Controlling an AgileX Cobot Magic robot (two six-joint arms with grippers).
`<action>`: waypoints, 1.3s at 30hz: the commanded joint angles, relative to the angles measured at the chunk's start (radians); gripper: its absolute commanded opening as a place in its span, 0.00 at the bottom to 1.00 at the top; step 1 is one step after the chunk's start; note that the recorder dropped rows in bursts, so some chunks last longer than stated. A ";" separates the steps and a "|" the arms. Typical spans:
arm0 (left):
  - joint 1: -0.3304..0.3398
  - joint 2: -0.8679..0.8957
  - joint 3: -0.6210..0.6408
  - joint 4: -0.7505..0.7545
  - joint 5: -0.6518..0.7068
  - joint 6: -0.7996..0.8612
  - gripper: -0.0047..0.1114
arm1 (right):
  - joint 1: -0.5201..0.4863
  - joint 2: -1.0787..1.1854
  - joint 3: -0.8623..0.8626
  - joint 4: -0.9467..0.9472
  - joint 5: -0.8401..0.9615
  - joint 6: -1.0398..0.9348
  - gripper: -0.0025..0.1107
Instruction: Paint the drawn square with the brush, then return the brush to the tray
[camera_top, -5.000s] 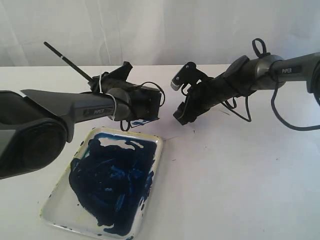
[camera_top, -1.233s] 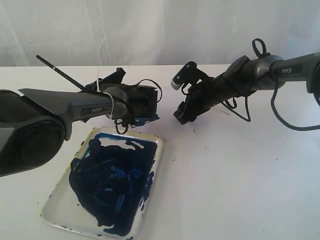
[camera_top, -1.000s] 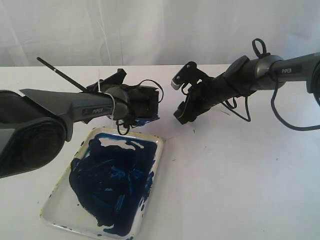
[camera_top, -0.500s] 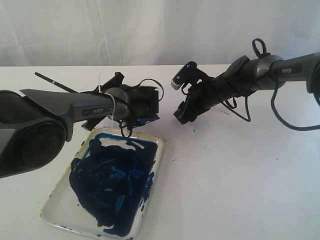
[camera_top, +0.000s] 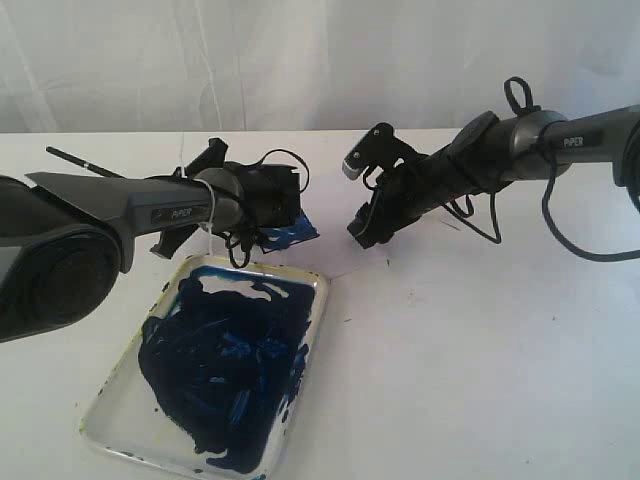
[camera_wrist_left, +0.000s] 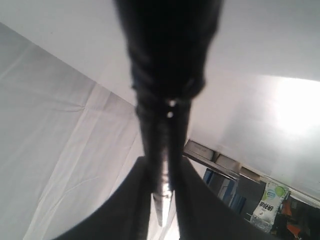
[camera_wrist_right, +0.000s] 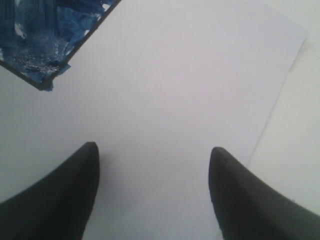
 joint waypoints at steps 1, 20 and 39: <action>0.007 0.002 0.003 0.036 0.100 -0.028 0.04 | 0.001 0.016 0.012 -0.036 0.001 -0.004 0.55; 0.051 0.002 -0.004 0.124 0.017 -0.154 0.04 | 0.001 0.016 0.012 -0.036 -0.008 -0.004 0.55; 0.061 0.007 -0.137 -0.160 0.048 0.008 0.04 | 0.001 0.016 0.012 -0.036 -0.013 -0.004 0.55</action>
